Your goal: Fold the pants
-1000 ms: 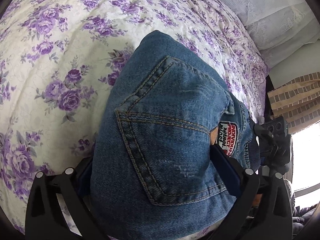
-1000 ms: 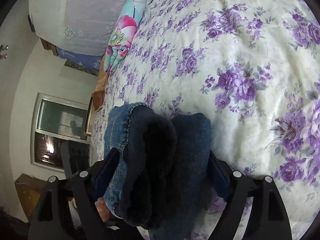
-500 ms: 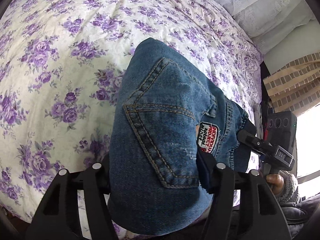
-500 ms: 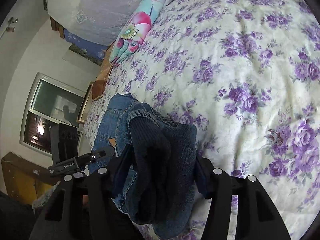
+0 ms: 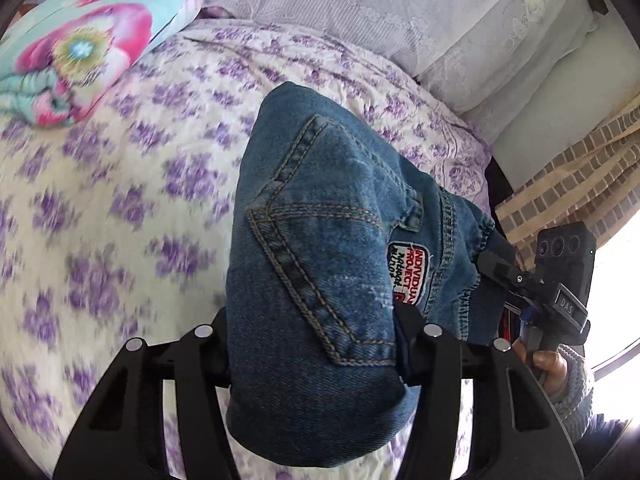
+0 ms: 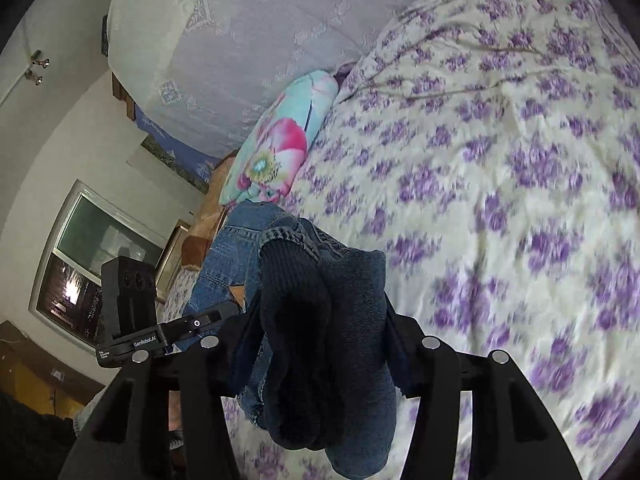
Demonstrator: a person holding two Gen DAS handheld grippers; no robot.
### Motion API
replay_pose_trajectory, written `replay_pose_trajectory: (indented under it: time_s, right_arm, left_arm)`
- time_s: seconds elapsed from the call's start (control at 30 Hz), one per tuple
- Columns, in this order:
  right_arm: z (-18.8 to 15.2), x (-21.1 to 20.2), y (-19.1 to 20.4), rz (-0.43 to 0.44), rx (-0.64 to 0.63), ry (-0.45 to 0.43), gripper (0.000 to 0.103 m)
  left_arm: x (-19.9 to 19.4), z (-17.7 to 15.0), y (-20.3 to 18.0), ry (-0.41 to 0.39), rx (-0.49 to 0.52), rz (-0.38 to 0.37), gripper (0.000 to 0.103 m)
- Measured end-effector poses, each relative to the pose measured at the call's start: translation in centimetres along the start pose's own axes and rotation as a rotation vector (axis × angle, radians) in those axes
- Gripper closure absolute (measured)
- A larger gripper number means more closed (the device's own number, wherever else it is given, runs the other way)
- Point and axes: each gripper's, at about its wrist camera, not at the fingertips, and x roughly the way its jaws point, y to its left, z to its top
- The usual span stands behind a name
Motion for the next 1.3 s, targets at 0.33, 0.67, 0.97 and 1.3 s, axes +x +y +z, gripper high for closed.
replay_pose_trajectory:
  time_s: [0.33,0.67,0.97,1.3]
  right_arm:
    - [16.7,7.8,-4.9,-0.066,-0.025,-0.054,0.049]
    - [21.9,16.1,-12.4,-0.119,0.026,-0.013,0.049]
    - [21.1,18.5,-16.0,-0.257,0.030,-0.040,0.034]
    - [17.2,13.8,-5.7,-0.541,-0.457,-0.201,0.033]
  left_arm:
    - [10.3,13.3,4.4,-0.035,-0.067,-0.032,0.049]
    - [18.6,15.5,8.4,0.013,-0.122,0.022,0.046]
    - [18.6,15.6,8.4,-0.022,-0.065,0.142,0.016]
    - [13.6,15.7,4.3,-0.193,0.126,0.428,0.016]
